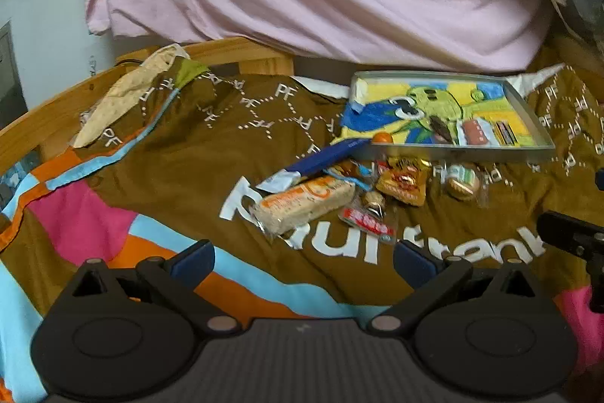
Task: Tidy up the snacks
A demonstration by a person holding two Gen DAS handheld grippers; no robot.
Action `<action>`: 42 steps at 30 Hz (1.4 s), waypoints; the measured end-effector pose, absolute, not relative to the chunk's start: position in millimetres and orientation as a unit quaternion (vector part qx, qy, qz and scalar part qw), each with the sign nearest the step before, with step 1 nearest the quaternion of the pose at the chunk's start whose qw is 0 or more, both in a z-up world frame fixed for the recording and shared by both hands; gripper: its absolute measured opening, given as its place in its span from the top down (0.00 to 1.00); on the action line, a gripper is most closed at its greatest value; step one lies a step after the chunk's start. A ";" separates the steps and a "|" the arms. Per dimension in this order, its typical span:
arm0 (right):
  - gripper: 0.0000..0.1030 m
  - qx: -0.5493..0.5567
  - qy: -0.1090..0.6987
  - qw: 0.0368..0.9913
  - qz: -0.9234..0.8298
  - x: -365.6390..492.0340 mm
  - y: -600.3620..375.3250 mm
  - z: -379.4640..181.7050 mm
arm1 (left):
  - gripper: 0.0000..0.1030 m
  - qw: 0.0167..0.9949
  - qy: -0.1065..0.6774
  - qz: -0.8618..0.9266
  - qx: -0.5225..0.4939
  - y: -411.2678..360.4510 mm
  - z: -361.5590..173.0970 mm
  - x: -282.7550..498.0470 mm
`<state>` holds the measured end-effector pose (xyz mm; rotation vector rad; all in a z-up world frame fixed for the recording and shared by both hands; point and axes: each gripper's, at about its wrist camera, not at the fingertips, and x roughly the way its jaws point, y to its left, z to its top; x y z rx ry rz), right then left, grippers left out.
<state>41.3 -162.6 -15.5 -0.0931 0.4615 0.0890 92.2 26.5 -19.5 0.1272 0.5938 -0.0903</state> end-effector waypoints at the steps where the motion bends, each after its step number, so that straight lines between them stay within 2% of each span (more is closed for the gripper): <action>1: 0.01 -0.047 0.233 0.970 0.044 42.3 -162.3 -16.6 | 0.00 0.952 0.295 -0.044 0.067 25.3 -20.8 93.2; 22: 0.01 -0.046 0.274 0.960 0.023 54.5 -166.0 -25.8 | 0.00 0.935 0.342 -0.052 0.080 18.0 -33.5 115.1; 32: 0.01 -0.049 0.279 0.959 0.016 62.0 -168.8 -25.1 | 0.00 0.935 0.341 -0.063 0.069 11.4 -37.2 133.9; 42: 0.01 -0.095 0.267 0.958 0.042 94.5 -176.9 -17.8 | 0.00 0.925 0.352 -0.119 0.075 -2.8 -50.8 169.2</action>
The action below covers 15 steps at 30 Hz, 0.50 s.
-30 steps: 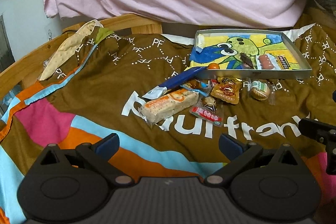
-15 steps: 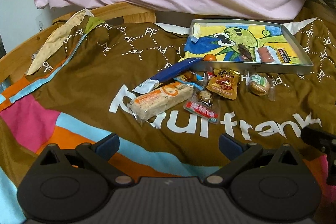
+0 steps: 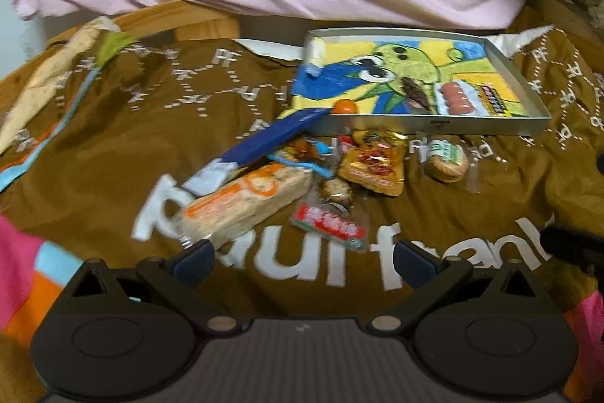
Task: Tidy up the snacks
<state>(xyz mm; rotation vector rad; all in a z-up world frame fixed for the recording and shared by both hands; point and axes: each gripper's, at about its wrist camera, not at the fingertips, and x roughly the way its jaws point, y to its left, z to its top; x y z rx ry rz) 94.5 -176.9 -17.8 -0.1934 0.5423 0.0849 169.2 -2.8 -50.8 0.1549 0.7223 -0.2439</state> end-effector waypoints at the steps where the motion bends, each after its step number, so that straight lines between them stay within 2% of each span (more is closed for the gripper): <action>1: 0.01 -0.101 0.266 0.958 0.047 98.9 -178.5 -18.5 | 0.00 0.924 0.353 -0.127 0.076 -4.7 -52.9 172.6; 8: 0.01 -0.153 0.253 0.953 0.070 140.7 -195.0 -34.4 | 0.00 0.918 0.348 -0.169 0.091 -17.3 -71.0 202.6; 15: 0.01 -0.125 0.283 0.948 0.078 179.1 -214.3 -57.8 | 0.00 0.899 0.377 -0.192 0.112 -24.3 -91.1 230.2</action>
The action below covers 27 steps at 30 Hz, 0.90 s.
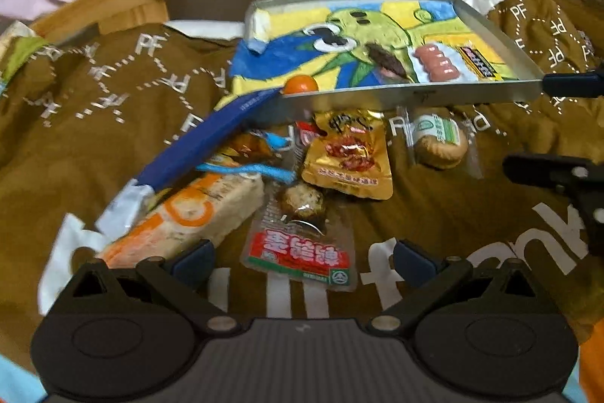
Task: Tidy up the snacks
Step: 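Move left tool to the quail egg pack while right tool approaches the round biscuit pack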
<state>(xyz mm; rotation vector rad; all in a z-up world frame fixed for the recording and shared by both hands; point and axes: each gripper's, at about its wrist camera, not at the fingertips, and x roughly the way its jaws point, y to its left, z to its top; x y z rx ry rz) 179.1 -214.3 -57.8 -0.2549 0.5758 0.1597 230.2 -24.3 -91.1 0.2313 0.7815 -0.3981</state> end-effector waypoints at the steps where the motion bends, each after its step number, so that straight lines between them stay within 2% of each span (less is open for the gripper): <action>1: 0.01 -0.121 0.288 0.947 0.079 183.8 -215.9 -60.9 | 0.00 0.897 0.381 -0.196 0.110 -24.8 -93.1 233.2; 7: 0.08 -0.119 0.304 0.941 0.092 203.3 -217.7 -74.7 | 0.01 0.892 0.376 -0.216 0.130 -32.1 -98.1 243.4; 13: 0.12 -0.117 0.326 0.932 0.109 229.3 -221.2 -86.2 | 0.12 0.891 0.361 -0.229 0.156 -36.1 -101.9 249.3; 16: 0.19 -0.109 0.344 0.926 0.109 241.6 -223.5 -91.7 | 0.22 0.891 0.357 -0.232 0.160 -37.1 -102.3 251.9; 18: 0.30 -0.103 0.351 0.924 0.109 245.3 -224.9 -93.2 | 0.31 0.891 0.358 -0.234 0.155 -35.9 -101.7 254.8; 20: 0.32 -0.104 0.350 0.924 0.113 244.0 -224.5 -91.7 | 0.35 0.890 0.359 -0.233 0.157 -36.4 -101.8 256.3; 23: 0.40 -0.109 0.356 0.920 0.125 241.6 -219.2 -89.1 | 0.37 0.890 0.363 -0.228 0.157 -38.4 -102.7 254.6; 27: 0.42 -0.116 0.384 0.906 0.135 235.3 -209.4 -83.6 | 0.40 0.885 0.383 -0.225 0.143 -39.7 -97.7 251.7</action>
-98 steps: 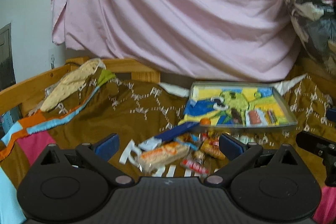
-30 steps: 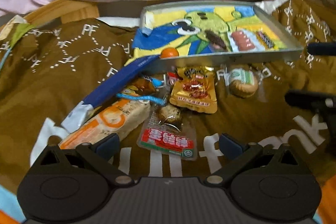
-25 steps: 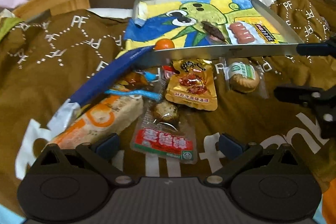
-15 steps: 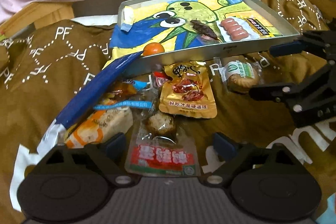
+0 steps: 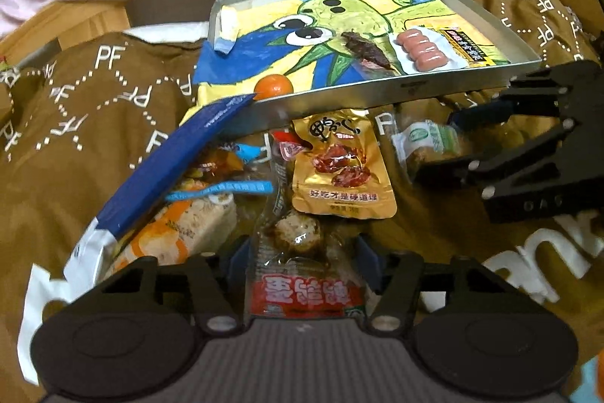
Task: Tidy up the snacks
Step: 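Move left tool to the quail egg pack while right tool approaches the round biscuit pack, then grasp and lift the quail egg pack with left gripper while right gripper grasps the biscuit pack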
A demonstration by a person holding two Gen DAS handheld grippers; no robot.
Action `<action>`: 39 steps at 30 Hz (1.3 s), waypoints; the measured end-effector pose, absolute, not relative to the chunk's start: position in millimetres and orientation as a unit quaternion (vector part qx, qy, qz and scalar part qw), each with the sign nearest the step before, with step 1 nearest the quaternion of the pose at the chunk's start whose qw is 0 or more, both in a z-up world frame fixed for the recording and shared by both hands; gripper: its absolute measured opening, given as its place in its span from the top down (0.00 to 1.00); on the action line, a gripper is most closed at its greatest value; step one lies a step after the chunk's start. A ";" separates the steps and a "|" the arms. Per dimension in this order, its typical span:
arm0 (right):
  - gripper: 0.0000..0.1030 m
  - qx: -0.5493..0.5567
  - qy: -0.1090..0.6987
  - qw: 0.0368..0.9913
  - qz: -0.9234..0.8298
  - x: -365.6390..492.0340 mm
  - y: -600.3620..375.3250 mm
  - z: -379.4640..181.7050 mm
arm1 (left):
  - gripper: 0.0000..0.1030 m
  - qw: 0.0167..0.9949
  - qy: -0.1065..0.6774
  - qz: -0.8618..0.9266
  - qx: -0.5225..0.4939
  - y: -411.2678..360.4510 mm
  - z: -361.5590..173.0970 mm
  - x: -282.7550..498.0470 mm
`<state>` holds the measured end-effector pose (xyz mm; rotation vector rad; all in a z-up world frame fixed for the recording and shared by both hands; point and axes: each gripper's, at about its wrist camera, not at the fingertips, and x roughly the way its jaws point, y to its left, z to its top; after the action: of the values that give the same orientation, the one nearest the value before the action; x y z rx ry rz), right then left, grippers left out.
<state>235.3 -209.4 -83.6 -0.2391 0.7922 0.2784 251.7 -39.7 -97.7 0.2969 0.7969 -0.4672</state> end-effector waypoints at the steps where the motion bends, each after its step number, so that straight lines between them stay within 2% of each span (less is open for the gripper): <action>1: 0.42 -0.114 0.391 0.902 0.140 232.2 -208.2 -82.0 | 0.40 0.883 0.389 -0.226 0.138 -39.2 -95.8 249.6; 4: 0.43 -0.114 0.408 0.893 0.150 223.2 -204.9 -79.0 | 0.40 0.878 0.399 -0.230 0.134 -38.7 -92.3 242.9; 7: 0.41 -0.120 0.407 0.893 0.150 219.0 -203.3 -80.2 | 0.34 0.879 0.394 -0.226 0.143 -41.2 -94.6 242.4; 11: 0.32 -0.117 0.401 0.896 0.148 222.5 -206.6 -82.2 | 0.27 0.884 0.383 -0.222 0.150 -44.3 -97.4 249.0; 17: 0.27 -0.129 0.376 0.903 0.161 226.2 -206.2 -87.7 | 0.25 0.889 0.375 -0.225 0.138 -41.1 -101.2 260.4; 19: 0.27 -0.135 0.370 0.904 0.166 227.5 -204.1 -90.1 | 0.31 0.888 0.374 -0.230 0.140 -41.9 -101.0 261.2; 20: 0.31 -0.134 0.372 0.903 0.170 228.1 -203.1 -90.9 | 0.41 0.886 0.373 -0.237 0.139 -42.6 -100.6 260.9; 21: 0.40 -0.132 0.377 0.900 0.173 228.5 -202.5 -91.5 | 0.43 0.885 0.374 -0.241 0.139 -43.7 -100.4 260.4; 23: 0.50 -0.125 0.384 0.898 0.176 227.8 -201.8 -90.3 | 0.46 0.884 0.374 -0.239 0.144 -45.7 -100.4 258.9; 27: 0.51 -0.129 0.393 0.895 0.169 221.9 -199.8 -86.6 | 0.51 0.883 0.392 -0.230 0.120 -43.9 -96.6 257.8; 34: 0.51 -0.125 0.404 0.892 0.159 210.4 -201.0 -80.6 | 0.51 0.876 0.419 -0.219 0.099 -38.9 -89.3 241.4; 39: 0.51 -0.126 0.401 0.894 0.158 208.6 -201.7 -78.5 | 0.41 0.878 0.402 -0.219 0.138 -49.5 -92.7 239.9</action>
<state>208.6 -201.7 -78.5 -0.2612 0.8316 0.3276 239.9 -49.5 -92.7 0.2870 0.8390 -0.4563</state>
